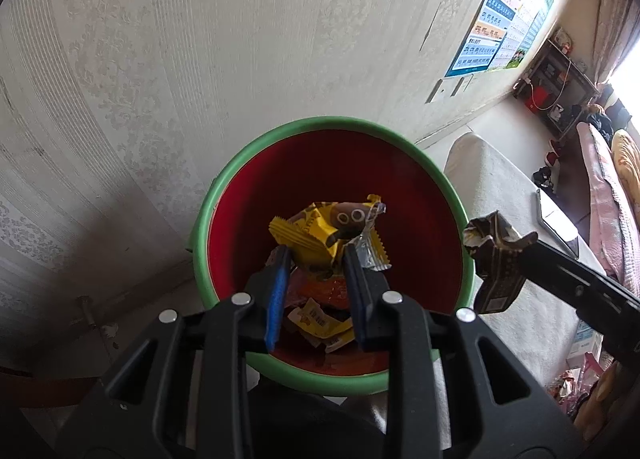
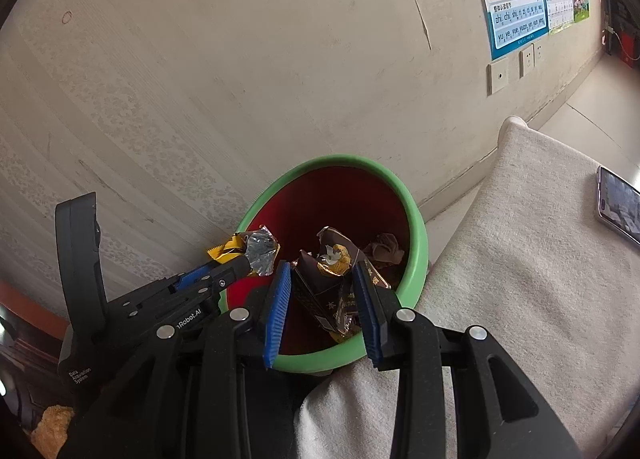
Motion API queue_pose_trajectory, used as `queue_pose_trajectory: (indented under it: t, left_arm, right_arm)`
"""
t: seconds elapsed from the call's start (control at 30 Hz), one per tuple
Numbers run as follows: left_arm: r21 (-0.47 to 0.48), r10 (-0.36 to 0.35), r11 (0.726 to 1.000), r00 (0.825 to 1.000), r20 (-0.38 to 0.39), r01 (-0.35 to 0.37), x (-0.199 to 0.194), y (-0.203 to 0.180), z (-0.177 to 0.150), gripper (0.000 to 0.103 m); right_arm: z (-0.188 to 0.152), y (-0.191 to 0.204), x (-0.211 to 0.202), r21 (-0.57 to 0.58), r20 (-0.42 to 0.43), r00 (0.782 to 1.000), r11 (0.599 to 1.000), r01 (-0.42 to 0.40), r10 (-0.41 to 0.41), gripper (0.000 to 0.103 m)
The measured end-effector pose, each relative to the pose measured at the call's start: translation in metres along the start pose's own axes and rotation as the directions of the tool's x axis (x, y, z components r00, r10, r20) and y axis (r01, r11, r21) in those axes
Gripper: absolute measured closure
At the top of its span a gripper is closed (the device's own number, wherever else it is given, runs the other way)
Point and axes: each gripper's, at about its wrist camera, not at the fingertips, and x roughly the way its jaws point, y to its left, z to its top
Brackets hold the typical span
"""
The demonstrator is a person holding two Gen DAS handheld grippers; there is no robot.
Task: Collect trash
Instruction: 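Carry the yellow wrapper over the bin with the left tool while the right tool brings the brown wrapper, then open the left tool over the bin while the right tool opens, dropping the brown wrapper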
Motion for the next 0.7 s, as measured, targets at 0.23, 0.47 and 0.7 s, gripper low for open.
queue_pose_trajectory:
  t: [0.23, 0.47, 0.7]
  left_arm:
    - [-0.008, 0.013, 1.000, 1.000, -0.027, -0.013, 0.009, -0.001, 0.004, 0.077]
    - [-0.048, 0.034, 0.998, 0.999, -0.012, -0.035, 0.006, 0.007, 0.003, 0.054]
    - [-0.040, 0.035, 0.999, 0.999, 0.018, -0.035, -0.003, 0.005, -0.003, 0.051]
  right_arm:
    - [0.001, 0.002, 0.009, -0.002, -0.015, 1.000, 1.000, -0.012, 0.012, 0.071]
    - [0.001, 0.004, 0.013, 0.001, -0.015, 1.000, 1.000, -0.023, 0.023, 0.062]
    - [-0.011, -0.010, -0.027, 0.006, 0.043, 0.999, 1.000, -0.010, 0.010, 0.057]
